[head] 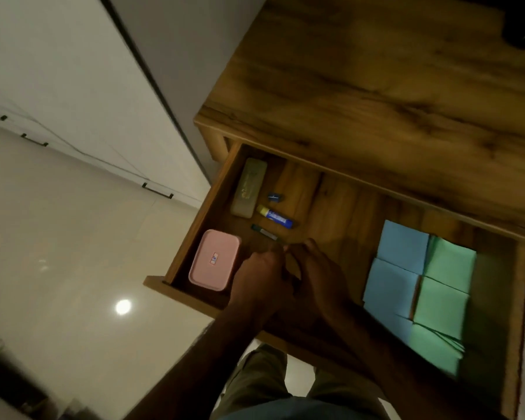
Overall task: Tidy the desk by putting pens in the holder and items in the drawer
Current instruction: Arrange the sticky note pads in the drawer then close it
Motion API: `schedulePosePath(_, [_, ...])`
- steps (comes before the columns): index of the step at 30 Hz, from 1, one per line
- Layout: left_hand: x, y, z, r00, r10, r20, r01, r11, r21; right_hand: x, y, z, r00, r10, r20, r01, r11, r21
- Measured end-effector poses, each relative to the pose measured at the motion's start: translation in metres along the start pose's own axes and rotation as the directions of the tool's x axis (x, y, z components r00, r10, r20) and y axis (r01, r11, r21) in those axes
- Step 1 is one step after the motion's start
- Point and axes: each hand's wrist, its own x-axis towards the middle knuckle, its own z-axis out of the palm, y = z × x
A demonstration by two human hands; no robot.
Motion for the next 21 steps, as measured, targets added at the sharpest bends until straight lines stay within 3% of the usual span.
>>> schedulePosePath(3, [0.006,0.009,0.006,0.994,0.096,0.053,-0.099,0.993,0.059,-0.012,0.008,-0.013,0.996,0.076,0.045,-0.076,0.997,-0.004])
schedulePosePath(6, [0.006,0.016,0.014,0.97,0.221,0.102,-0.234,0.961,0.149,-0.03,0.013,-0.028,0.995,0.095,-0.001,-0.095,0.994,-0.059])
schedulePosePath(12, [-0.003,0.022,0.028,0.905,0.338,0.258,-0.396,0.891,0.222,-0.072,0.019,-0.043,0.989,0.135,-0.052,-0.134,0.991,0.013])
schedulePosePath(17, [-0.033,0.011,0.042,0.817,0.48,0.321,-0.572,0.744,0.345,-0.115,0.033,-0.041,0.991,0.136,0.018,-0.136,0.991,0.01])
schedulePosePath(21, [-0.058,0.001,0.061,0.851,0.48,0.214,-0.52,0.826,0.218,-0.154,0.039,-0.031,0.991,0.13,0.006,-0.13,0.989,0.064])
